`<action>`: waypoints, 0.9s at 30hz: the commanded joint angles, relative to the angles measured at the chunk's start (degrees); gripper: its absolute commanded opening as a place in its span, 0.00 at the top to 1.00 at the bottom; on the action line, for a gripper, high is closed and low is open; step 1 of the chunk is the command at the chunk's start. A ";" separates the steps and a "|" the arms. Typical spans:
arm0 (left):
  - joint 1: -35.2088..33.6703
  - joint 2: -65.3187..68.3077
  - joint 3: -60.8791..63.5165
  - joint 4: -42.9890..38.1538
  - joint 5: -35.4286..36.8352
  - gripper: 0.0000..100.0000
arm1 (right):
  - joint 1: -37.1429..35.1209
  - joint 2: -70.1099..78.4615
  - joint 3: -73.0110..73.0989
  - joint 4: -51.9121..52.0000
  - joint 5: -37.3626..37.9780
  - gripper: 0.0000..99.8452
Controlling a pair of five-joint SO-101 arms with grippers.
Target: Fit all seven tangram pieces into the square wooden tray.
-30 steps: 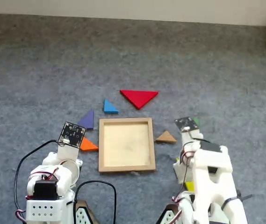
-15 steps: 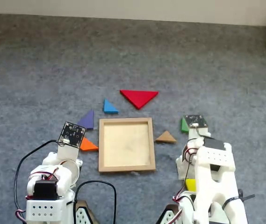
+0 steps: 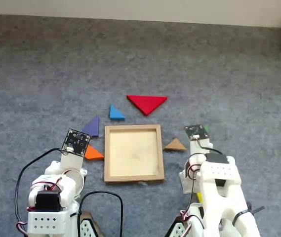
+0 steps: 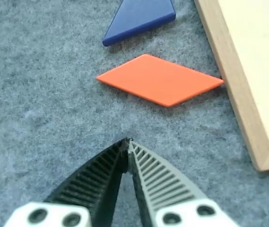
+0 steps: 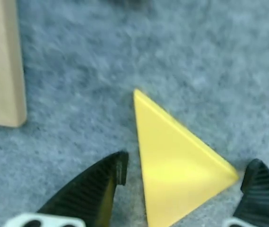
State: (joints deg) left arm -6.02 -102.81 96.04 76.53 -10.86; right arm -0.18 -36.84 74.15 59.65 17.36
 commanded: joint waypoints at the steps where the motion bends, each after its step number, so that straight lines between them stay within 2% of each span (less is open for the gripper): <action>1: 1.01 -1.10 1.10 0.26 0.44 0.99 | -0.57 0.40 0.57 -2.51 -0.62 0.63; 6: 1.01 -1.10 1.10 0.26 0.44 0.99 | -0.48 0.40 0.57 -2.33 -0.44 0.72; 11: 1.01 -1.10 1.10 0.26 0.44 0.99 | -0.22 -0.22 0.04 -2.07 -0.44 0.73; 14: 1.01 -1.10 1.10 0.26 0.44 0.99 | -0.22 -0.31 -0.31 1.63 -0.44 0.75; 22: 1.01 -1.10 1.10 0.26 0.44 0.99 | -0.57 -2.42 -14.64 11.65 -0.35 0.75; 27: 1.01 -1.10 1.10 0.26 0.44 0.99 | -0.75 -3.56 -20.09 14.46 -0.35 0.75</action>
State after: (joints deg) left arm -6.02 -102.81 96.04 76.53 -10.86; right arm -0.09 -38.42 59.21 72.57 17.27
